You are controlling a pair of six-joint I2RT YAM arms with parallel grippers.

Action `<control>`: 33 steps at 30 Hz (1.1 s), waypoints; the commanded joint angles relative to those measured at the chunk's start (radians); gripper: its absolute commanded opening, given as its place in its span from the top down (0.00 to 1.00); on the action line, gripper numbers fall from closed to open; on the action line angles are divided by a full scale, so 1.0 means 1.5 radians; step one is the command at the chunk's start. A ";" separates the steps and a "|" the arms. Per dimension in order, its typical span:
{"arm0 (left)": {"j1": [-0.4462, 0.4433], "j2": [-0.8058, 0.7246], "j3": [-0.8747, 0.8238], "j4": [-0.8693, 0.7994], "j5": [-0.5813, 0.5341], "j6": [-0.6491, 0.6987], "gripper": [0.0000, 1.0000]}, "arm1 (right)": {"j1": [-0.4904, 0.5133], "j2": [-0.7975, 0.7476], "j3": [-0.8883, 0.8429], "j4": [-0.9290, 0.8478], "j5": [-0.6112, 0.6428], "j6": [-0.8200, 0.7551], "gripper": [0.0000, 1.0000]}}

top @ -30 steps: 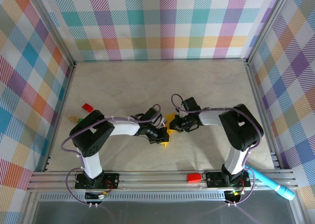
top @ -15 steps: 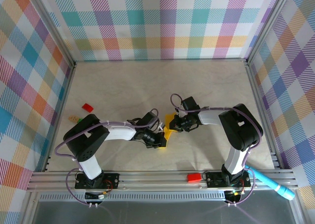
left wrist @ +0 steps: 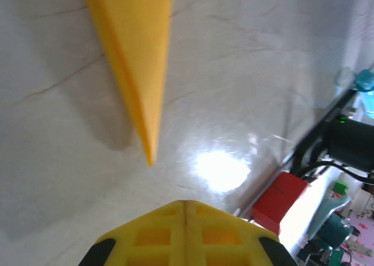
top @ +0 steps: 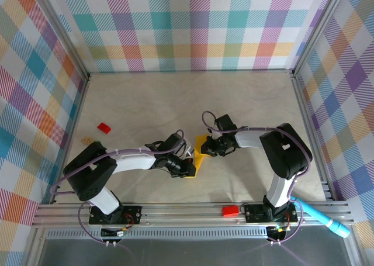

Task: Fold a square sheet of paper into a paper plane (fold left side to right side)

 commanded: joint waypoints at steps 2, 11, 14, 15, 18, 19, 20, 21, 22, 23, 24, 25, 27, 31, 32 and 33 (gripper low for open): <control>0.021 0.012 0.050 -0.016 0.014 0.009 1.00 | 0.004 0.034 -0.040 -0.065 0.088 0.002 1.00; 0.024 0.112 0.088 0.004 -0.012 0.015 1.00 | 0.004 0.019 -0.047 -0.042 0.065 0.013 1.00; 0.023 0.124 0.082 0.003 -0.021 0.013 1.00 | 0.004 0.007 -0.045 -0.027 0.049 0.018 1.00; 0.024 0.126 0.075 0.004 -0.025 0.013 1.00 | 0.004 0.001 -0.042 -0.022 0.043 0.021 1.00; 0.023 0.130 0.056 0.002 -0.036 0.007 1.00 | 0.004 -0.023 -0.031 -0.013 0.030 0.023 1.00; 0.021 0.130 0.048 0.003 -0.039 0.006 1.00 | 0.004 -0.033 -0.028 -0.010 0.027 0.023 1.00; 0.020 0.130 0.042 0.003 -0.043 0.002 1.00 | 0.004 -0.042 -0.027 -0.010 0.024 0.024 1.00; 0.018 0.130 0.035 0.005 -0.044 -0.001 1.00 | 0.004 -0.054 -0.028 -0.010 0.022 0.025 1.00; 0.016 0.130 0.030 0.008 -0.046 -0.004 1.00 | 0.004 -0.065 -0.031 -0.008 0.023 0.027 1.00; 0.014 0.129 0.024 0.008 -0.048 -0.006 1.00 | 0.005 -0.079 -0.037 -0.009 0.025 0.028 1.00; 0.012 0.128 0.020 0.009 -0.050 -0.007 1.00 | 0.006 -0.091 -0.042 -0.010 0.025 0.031 1.00; 0.011 0.127 0.017 0.010 -0.051 -0.009 1.00 | 0.007 -0.099 -0.047 -0.010 0.024 0.035 1.00; 0.010 0.126 0.011 0.014 -0.055 -0.012 1.00 | 0.015 -0.110 -0.056 -0.011 0.021 0.039 1.00; 0.008 0.125 0.008 0.015 -0.057 -0.013 1.00 | 0.042 -0.105 -0.064 -0.001 0.023 0.049 1.00; 0.009 0.125 0.008 0.016 -0.057 -0.012 1.00 | 0.047 -0.100 -0.065 0.004 0.021 0.052 1.00; 0.008 0.125 0.010 0.016 -0.057 -0.013 1.00 | 0.051 -0.096 -0.067 0.010 0.021 0.057 1.00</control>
